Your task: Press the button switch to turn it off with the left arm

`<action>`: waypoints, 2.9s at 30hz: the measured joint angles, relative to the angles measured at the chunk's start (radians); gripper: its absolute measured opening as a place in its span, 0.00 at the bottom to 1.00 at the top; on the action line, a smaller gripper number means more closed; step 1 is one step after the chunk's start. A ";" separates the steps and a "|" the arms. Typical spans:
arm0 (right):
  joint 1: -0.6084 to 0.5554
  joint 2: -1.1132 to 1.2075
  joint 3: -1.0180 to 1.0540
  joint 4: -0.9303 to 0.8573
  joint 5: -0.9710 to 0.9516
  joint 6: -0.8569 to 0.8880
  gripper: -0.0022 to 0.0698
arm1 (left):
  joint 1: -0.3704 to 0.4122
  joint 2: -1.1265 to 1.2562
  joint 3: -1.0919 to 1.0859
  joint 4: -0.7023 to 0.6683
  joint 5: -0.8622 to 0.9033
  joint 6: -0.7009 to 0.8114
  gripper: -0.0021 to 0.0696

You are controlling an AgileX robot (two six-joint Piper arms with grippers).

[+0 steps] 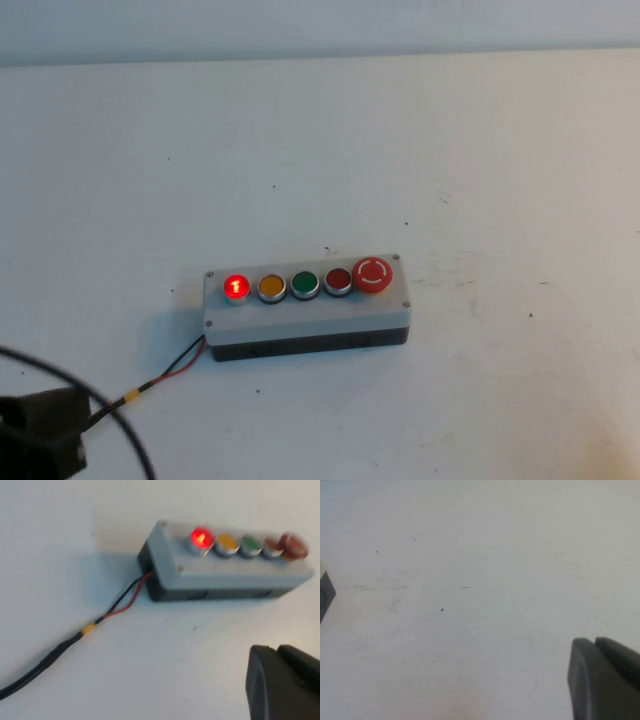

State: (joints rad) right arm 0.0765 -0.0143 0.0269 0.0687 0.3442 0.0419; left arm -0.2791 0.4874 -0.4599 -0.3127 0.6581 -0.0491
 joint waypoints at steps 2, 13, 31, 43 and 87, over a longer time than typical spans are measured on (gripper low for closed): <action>0.000 0.000 0.000 0.000 0.000 0.000 0.01 | 0.000 0.135 -0.117 0.074 0.147 0.024 0.02; 0.000 0.000 0.000 0.000 0.000 0.000 0.01 | -0.082 0.830 -0.641 0.167 0.424 0.247 0.02; 0.000 0.000 0.000 0.000 0.000 0.000 0.01 | -0.174 1.324 -1.076 0.175 0.532 0.299 0.02; 0.000 0.000 0.000 0.000 0.000 0.000 0.01 | -0.174 1.376 -1.084 0.239 0.544 0.280 0.02; 0.000 0.000 0.000 0.000 0.000 0.000 0.01 | -0.174 0.427 -0.393 0.223 -0.008 0.236 0.02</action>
State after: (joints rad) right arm 0.0765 -0.0143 0.0269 0.0687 0.3442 0.0419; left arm -0.4530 0.9143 -0.8529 -0.0898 0.6505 0.1867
